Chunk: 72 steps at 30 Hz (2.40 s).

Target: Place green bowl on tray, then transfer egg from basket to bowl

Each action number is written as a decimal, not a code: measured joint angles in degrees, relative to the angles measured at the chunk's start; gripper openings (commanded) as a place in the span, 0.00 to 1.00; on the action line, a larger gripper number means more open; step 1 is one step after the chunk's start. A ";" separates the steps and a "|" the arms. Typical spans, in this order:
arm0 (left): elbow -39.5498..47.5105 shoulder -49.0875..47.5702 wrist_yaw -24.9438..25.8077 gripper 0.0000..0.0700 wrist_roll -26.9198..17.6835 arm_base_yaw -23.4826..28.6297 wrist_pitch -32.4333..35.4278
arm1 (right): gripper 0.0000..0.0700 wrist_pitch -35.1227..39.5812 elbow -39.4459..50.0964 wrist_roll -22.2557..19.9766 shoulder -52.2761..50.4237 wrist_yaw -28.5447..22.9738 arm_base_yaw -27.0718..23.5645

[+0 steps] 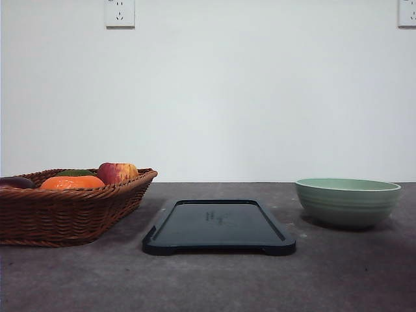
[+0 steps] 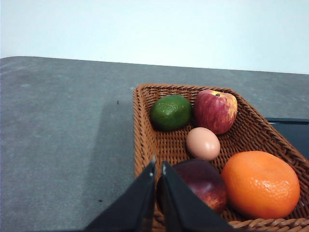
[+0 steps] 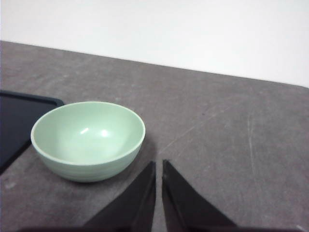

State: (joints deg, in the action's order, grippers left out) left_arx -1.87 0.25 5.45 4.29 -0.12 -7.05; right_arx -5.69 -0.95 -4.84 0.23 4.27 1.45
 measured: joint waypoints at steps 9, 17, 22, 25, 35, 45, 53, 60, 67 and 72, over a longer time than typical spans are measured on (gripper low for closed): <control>0.00 0.00 0.00 0.02 5.30 0.00 0.00 | 0.02 0.79 0.00 0.73 0.00 0.22 0.00; 0.00 0.00 0.00 0.02 17.37 0.00 0.00 | 0.01 3.08 0.00 13.23 0.00 0.00 0.00; 0.00 0.00 0.54 0.01 29.73 0.00 0.00 | 0.01 3.13 0.00 25.73 0.00 0.00 -0.02; 0.00 0.00 0.92 0.01 37.18 0.00 -0.02 | 0.01 3.13 0.00 31.82 0.00 0.00 -0.02; 0.00 0.00 0.92 0.01 34.91 0.00 1.60 | 0.01 6.20 0.00 32.84 0.00 1.95 -0.02; -0.05 0.00 0.87 0.01 22.25 0.00 6.10 | 0.01 12.81 0.00 25.64 0.00 1.75 -0.02; -0.32 0.00 -1.25 0.01 21.15 0.00 14.25 | 0.01 15.68 0.00 25.59 0.00 0.48 -0.02; -4.94 1.88 -1.25 0.01 17.80 0.00 12.81 | 0.01 15.90 -3.21 25.10 1.14 0.22 -0.02; -12.01 8.67 -1.27 0.01 14.88 0.00 7.74 | 0.01 13.33 -8.95 23.08 7.29 0.50 -0.02; -17.75 14.87 -1.19 0.01 14.47 0.00 1.84 | 0.01 10.00 -13.31 22.93 12.87 4.29 -0.02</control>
State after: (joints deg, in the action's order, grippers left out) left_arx -19.61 15.12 4.26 18.77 -0.12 -5.21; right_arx 4.31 -14.26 18.09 13.10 8.56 1.43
